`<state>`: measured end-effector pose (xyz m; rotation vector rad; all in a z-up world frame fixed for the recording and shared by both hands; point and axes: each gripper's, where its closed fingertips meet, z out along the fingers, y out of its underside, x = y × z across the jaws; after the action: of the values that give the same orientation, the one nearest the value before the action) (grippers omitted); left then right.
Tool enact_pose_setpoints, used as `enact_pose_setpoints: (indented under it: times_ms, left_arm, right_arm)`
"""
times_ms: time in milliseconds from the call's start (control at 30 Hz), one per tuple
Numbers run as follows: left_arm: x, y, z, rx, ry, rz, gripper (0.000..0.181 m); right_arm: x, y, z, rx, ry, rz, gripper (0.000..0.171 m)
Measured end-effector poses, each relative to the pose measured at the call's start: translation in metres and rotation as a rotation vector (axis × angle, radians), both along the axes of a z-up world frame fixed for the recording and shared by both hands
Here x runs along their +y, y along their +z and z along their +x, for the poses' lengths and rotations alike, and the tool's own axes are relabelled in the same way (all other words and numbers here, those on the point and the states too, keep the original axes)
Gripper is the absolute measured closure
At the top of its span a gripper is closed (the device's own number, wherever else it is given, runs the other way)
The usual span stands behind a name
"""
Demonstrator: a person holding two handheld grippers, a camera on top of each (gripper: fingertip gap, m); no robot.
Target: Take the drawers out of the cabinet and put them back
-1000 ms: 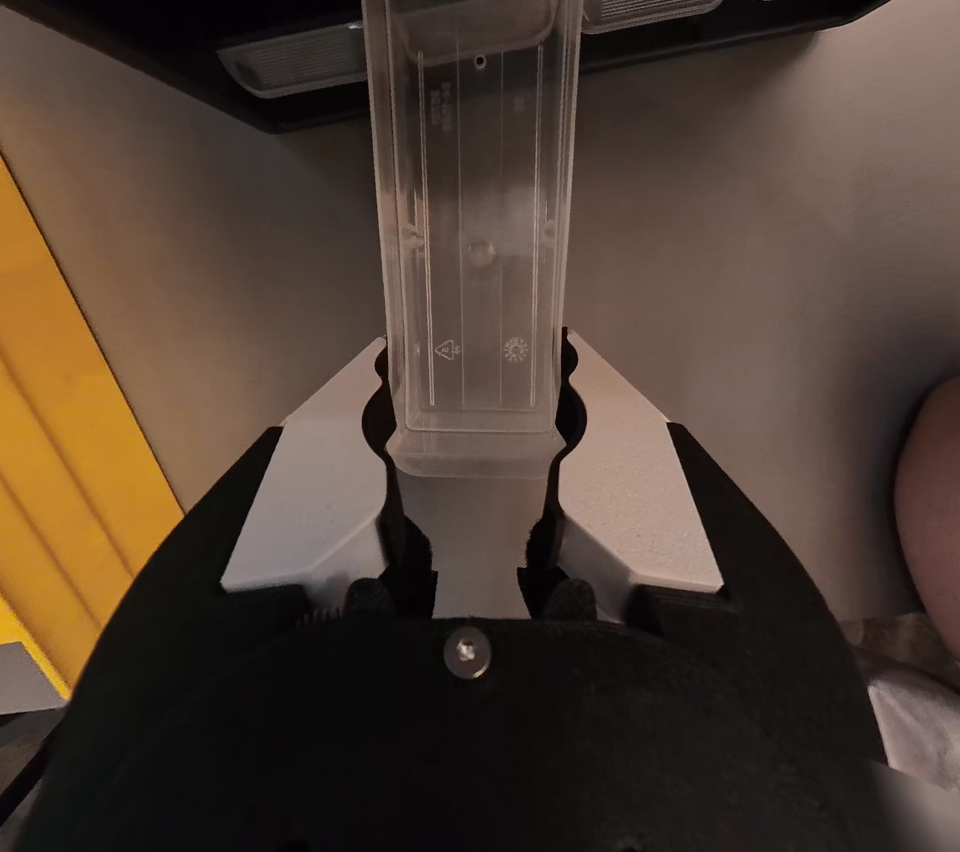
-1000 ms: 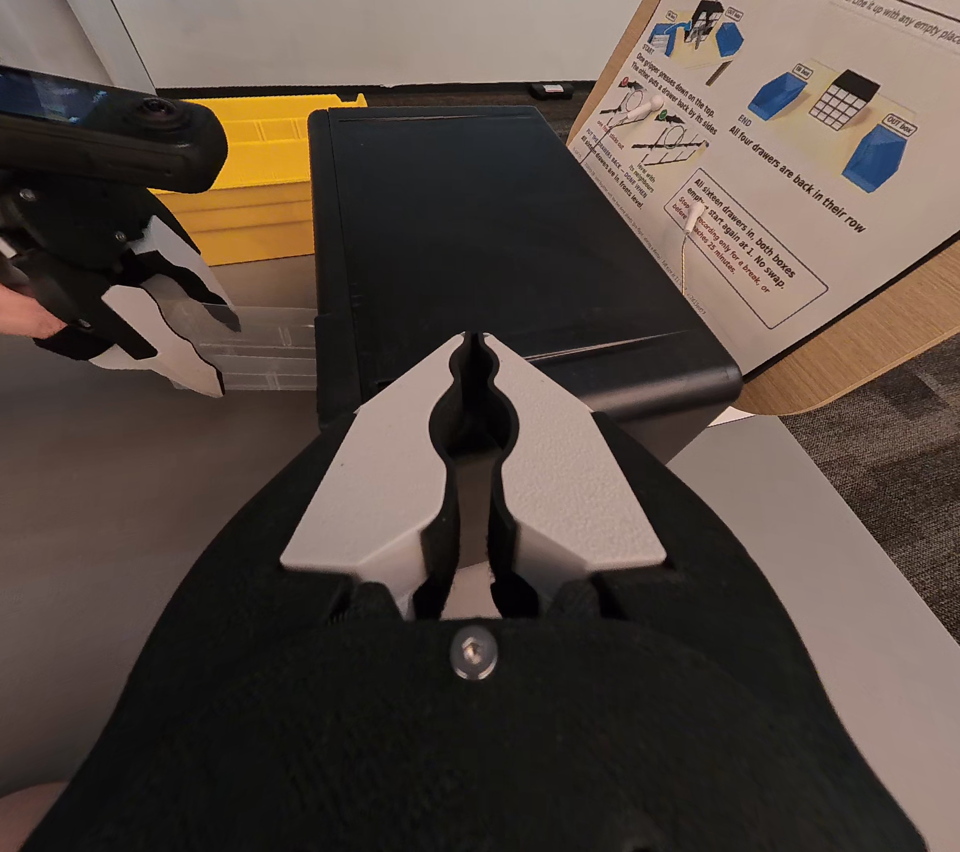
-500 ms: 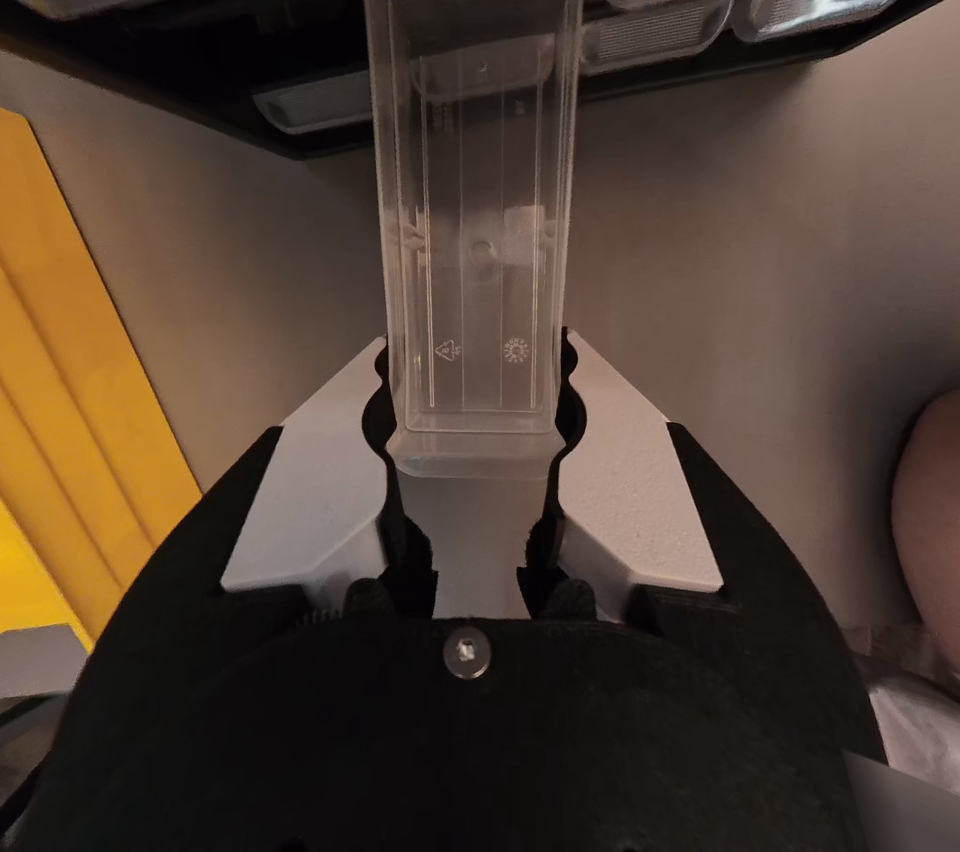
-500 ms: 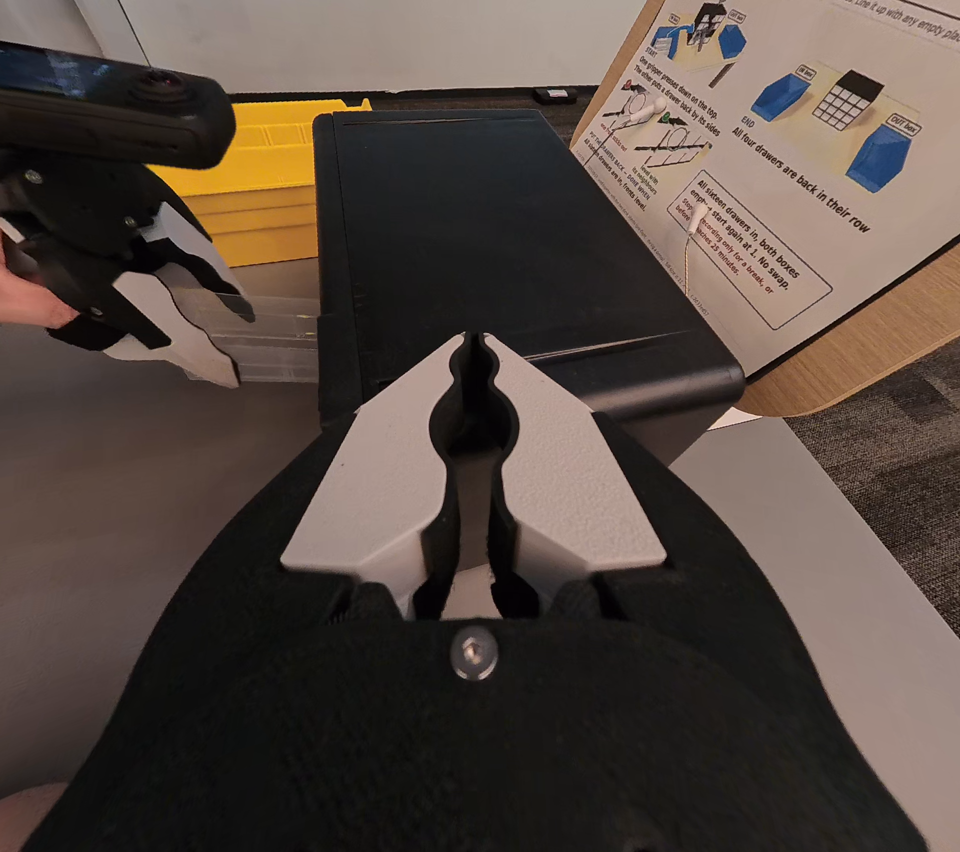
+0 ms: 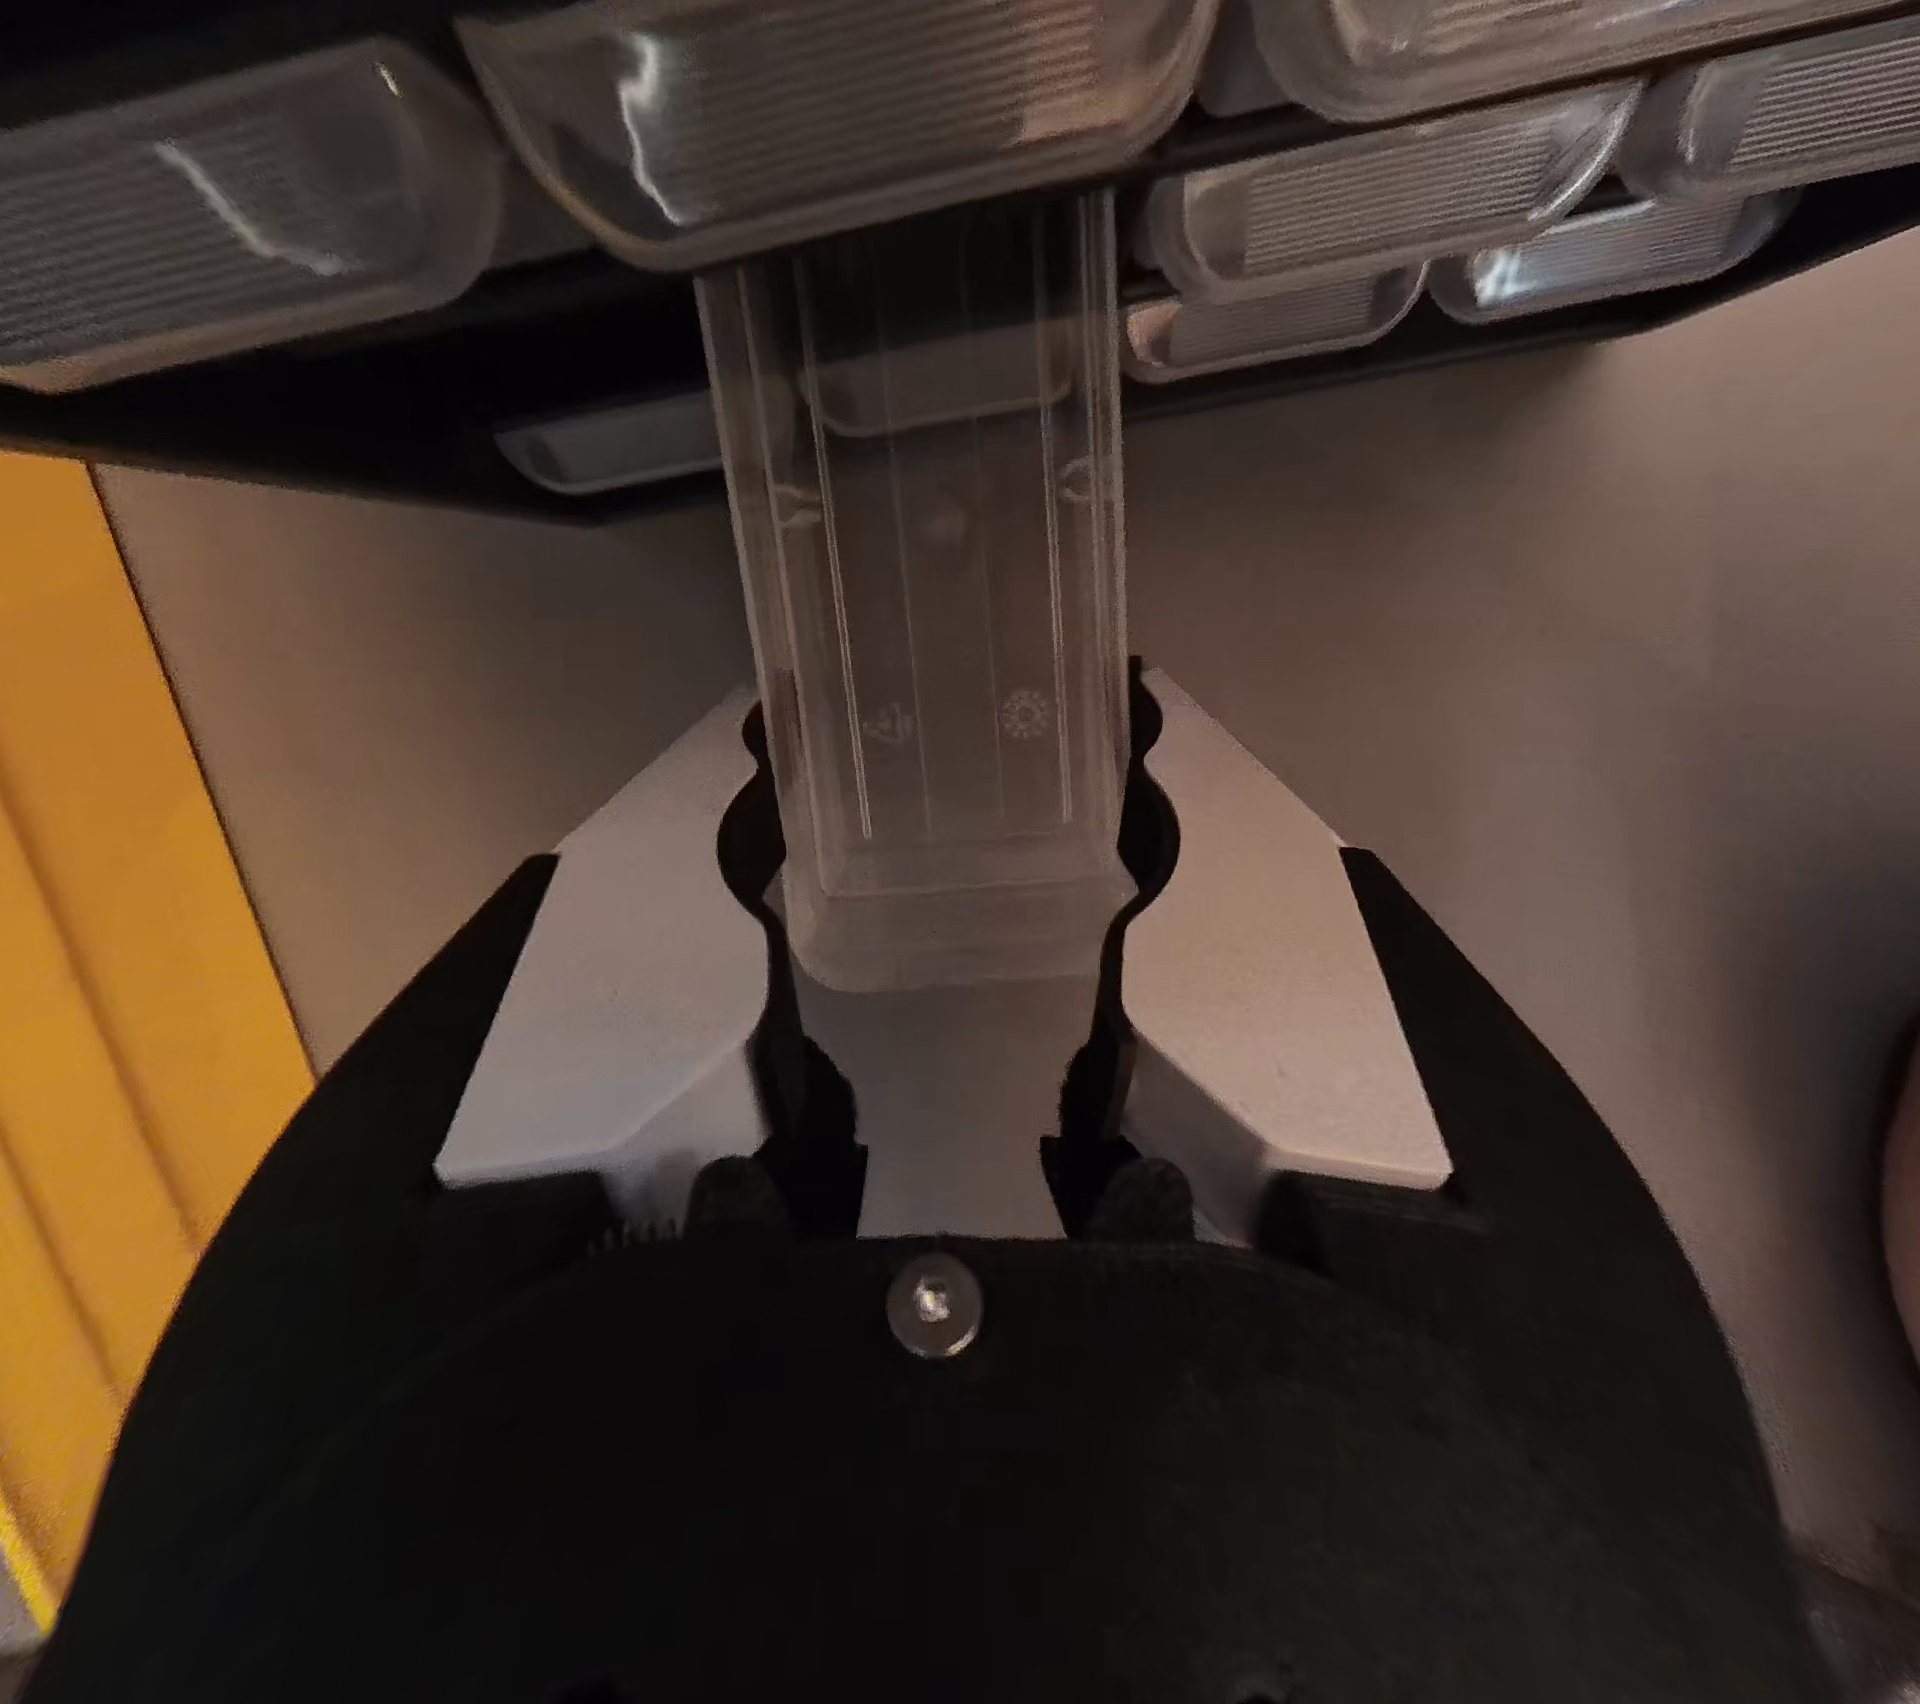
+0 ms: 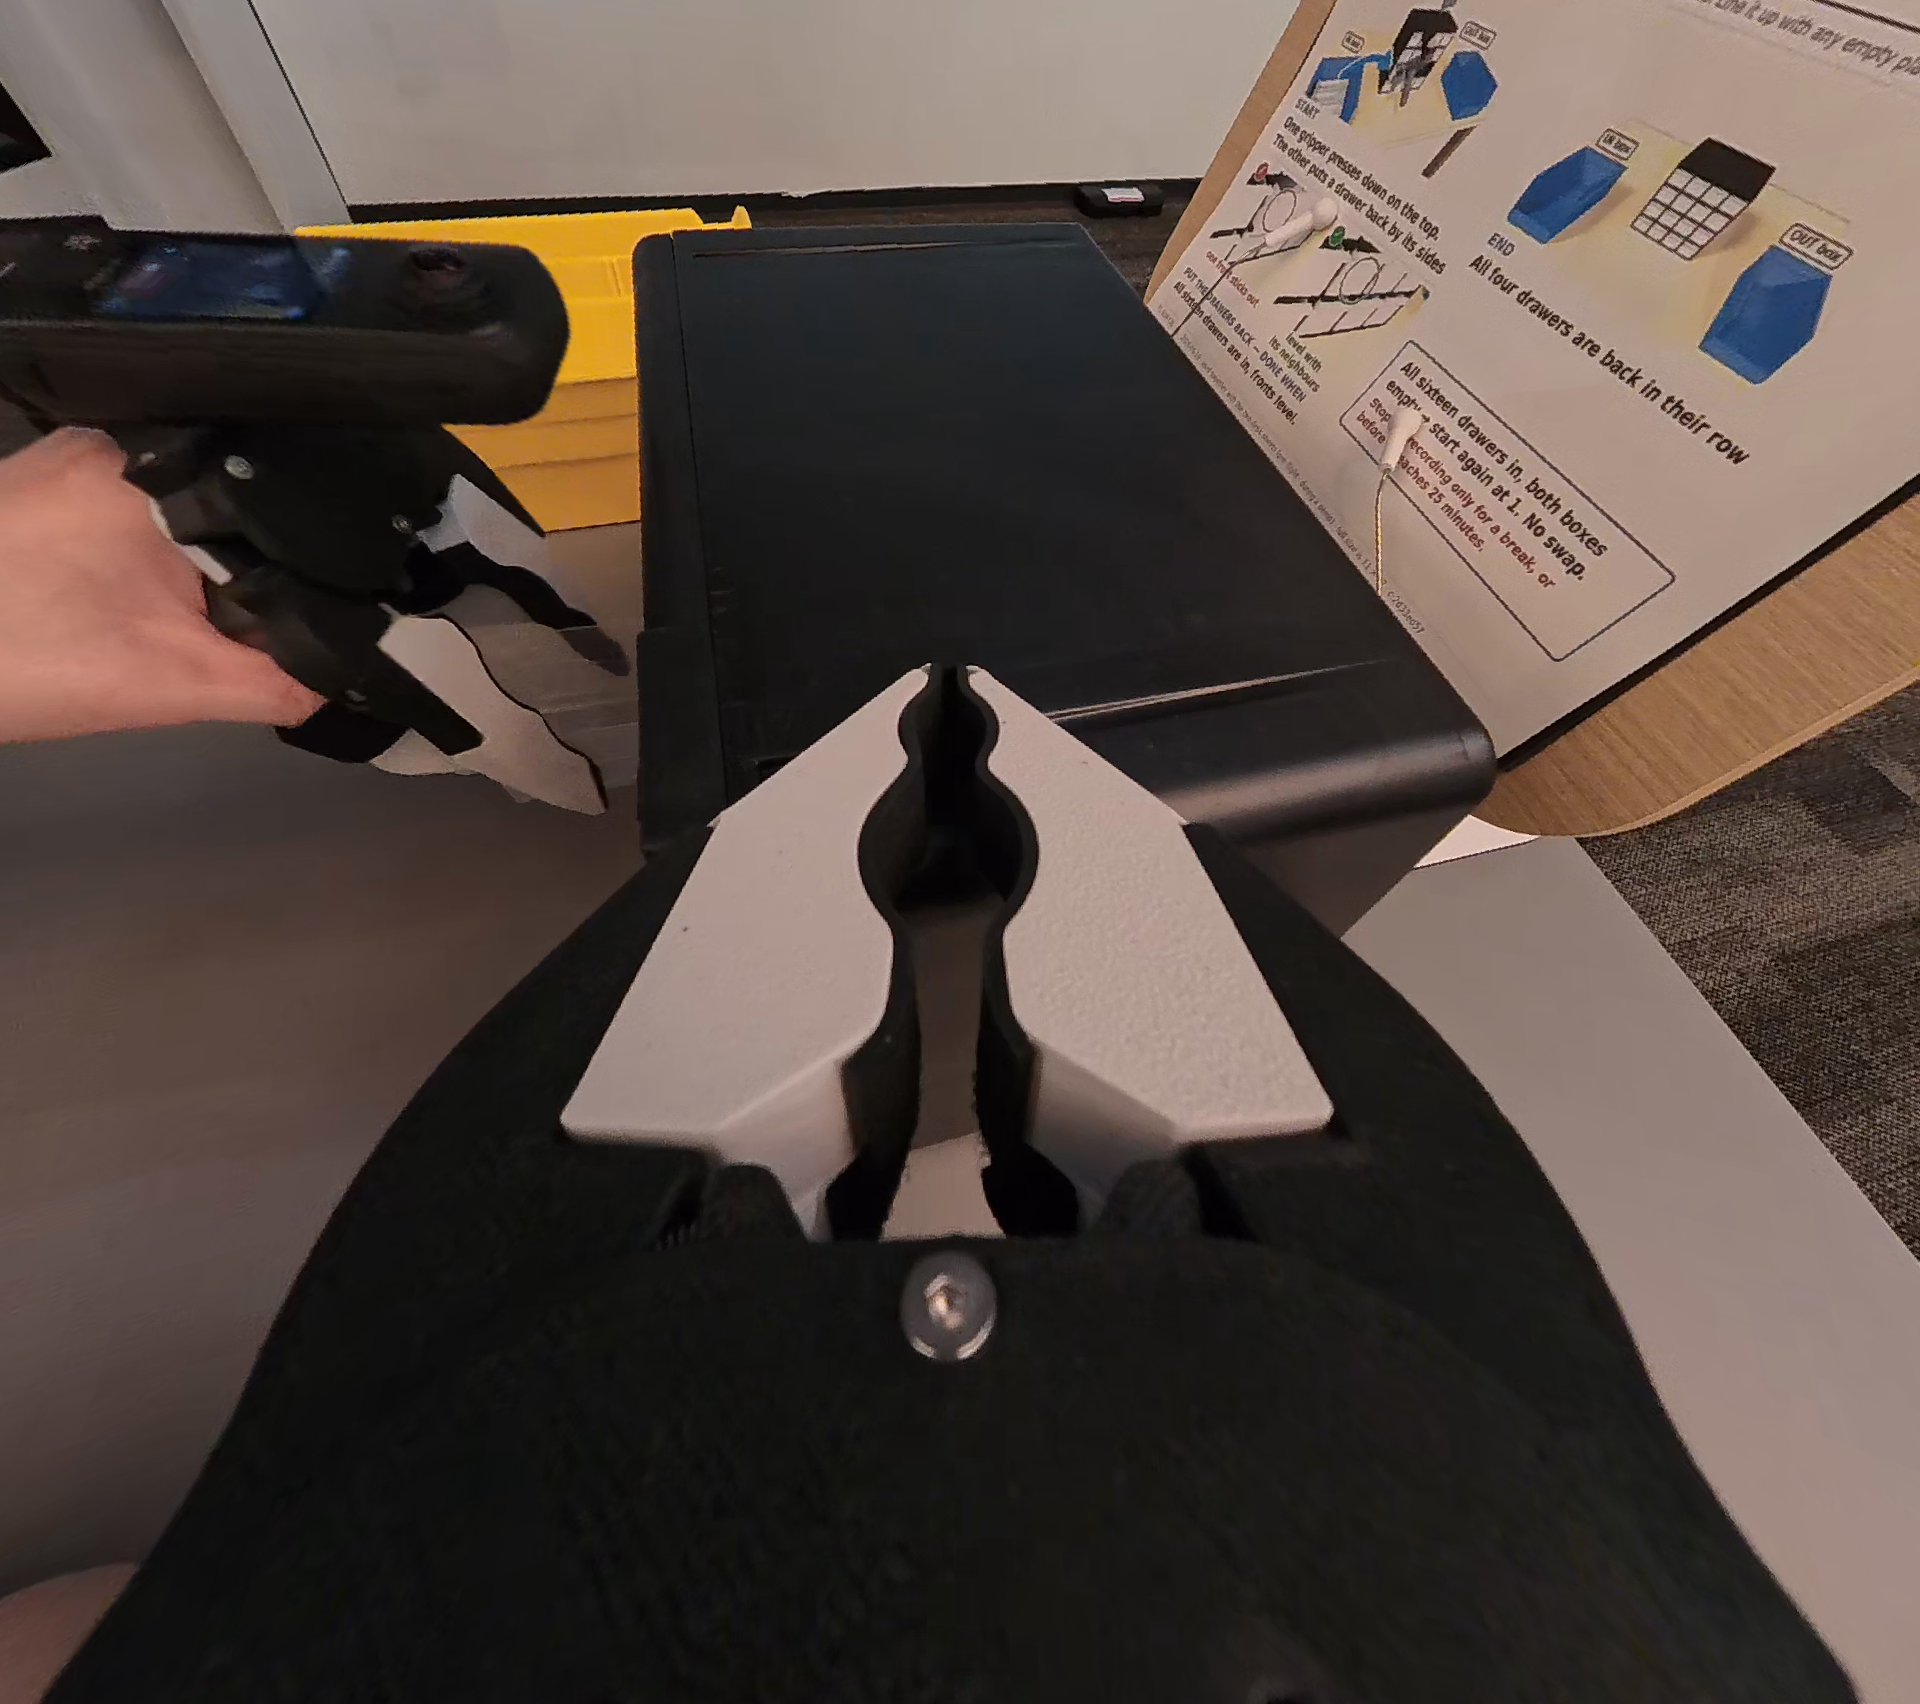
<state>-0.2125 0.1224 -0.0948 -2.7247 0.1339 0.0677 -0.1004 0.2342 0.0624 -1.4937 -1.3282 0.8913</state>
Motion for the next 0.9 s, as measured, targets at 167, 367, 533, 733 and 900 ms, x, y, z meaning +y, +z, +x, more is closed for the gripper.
enact_pose_setpoints:
  times_ms: [167, 367, 533, 733, 900]
  left_arm:
    - [-0.001, 0.009, 0.009, -0.036, -0.087, 0.117, 0.085]
    - [-0.02, 0.053, 0.023, -0.036, -0.37, 0.402, 0.086]
    - [-0.044, 0.059, 0.017, 0.297, -0.682, 0.669, 0.112]
    - [-0.044, 0.027, 0.003, 0.725, -0.887, 0.687, 0.137]
    - [-0.04, 0.029, 0.005, 0.84, -0.934, 0.76, 0.162]
  right_arm:
    - [0.0, 0.0, 0.0, 0.004, 0.003, -0.003, 0.171]
    - [0.0, 0.0, 0.0, 0.006, 0.006, -0.011, 0.171]
    - [0.0, 0.0, 0.0, -0.005, -0.003, -0.002, 0.171]
    - [0.0, 0.0, 0.0, 0.024, 0.017, -0.029, 0.171]
    - [0.0, 0.0, 0.0, 0.029, 0.021, -0.035, 0.171]
